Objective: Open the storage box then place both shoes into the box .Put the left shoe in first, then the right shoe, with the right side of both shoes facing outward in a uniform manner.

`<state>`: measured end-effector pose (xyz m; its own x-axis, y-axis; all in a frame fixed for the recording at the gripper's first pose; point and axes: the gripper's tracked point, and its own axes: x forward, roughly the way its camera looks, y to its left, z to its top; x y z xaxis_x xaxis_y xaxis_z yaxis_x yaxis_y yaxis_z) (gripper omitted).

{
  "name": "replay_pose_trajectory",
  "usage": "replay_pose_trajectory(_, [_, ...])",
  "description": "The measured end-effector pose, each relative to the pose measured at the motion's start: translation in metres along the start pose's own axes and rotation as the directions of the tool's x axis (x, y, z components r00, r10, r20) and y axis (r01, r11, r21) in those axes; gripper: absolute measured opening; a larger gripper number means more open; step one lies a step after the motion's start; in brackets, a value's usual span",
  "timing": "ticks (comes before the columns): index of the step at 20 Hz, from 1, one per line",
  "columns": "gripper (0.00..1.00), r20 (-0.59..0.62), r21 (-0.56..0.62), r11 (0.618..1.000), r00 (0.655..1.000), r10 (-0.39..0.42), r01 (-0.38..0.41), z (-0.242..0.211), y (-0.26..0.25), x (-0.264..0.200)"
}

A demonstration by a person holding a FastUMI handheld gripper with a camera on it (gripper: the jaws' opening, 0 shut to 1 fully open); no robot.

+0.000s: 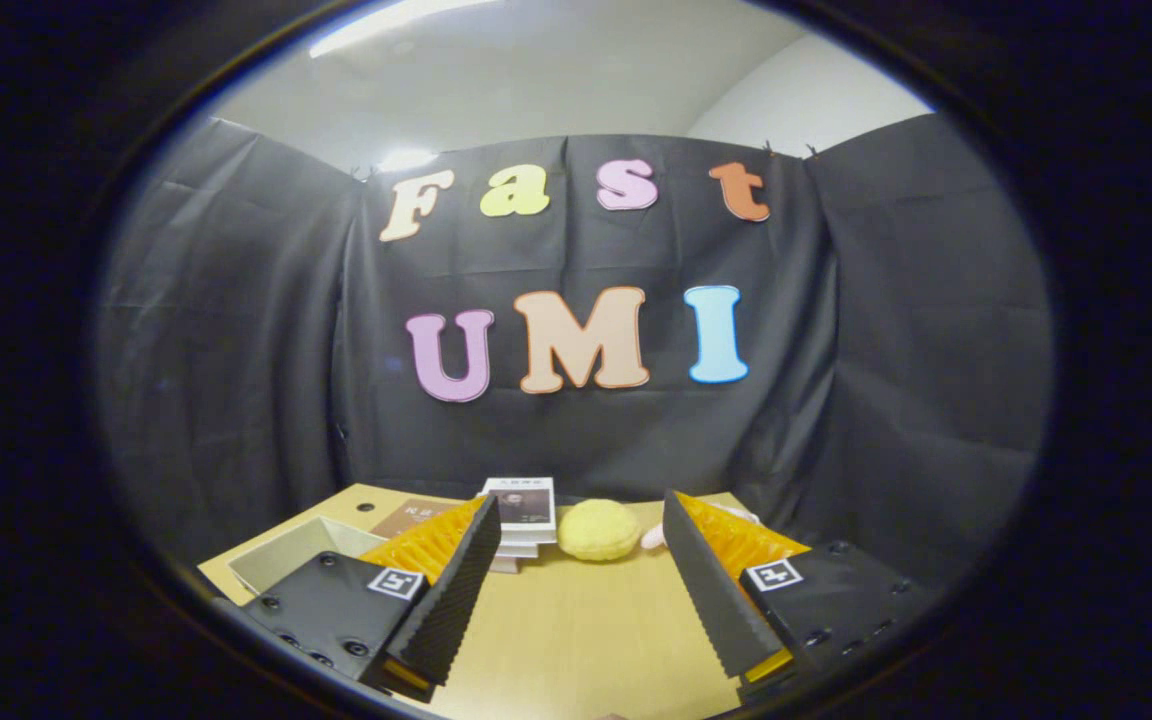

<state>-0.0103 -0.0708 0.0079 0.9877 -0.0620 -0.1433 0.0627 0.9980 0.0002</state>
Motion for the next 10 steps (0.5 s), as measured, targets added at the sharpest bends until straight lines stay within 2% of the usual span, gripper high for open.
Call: replay_pose_trajectory(10, [1.00, 0.035, -0.033, 0.999, 0.999, -0.039, 0.040, 0.005, -0.024, -0.003])
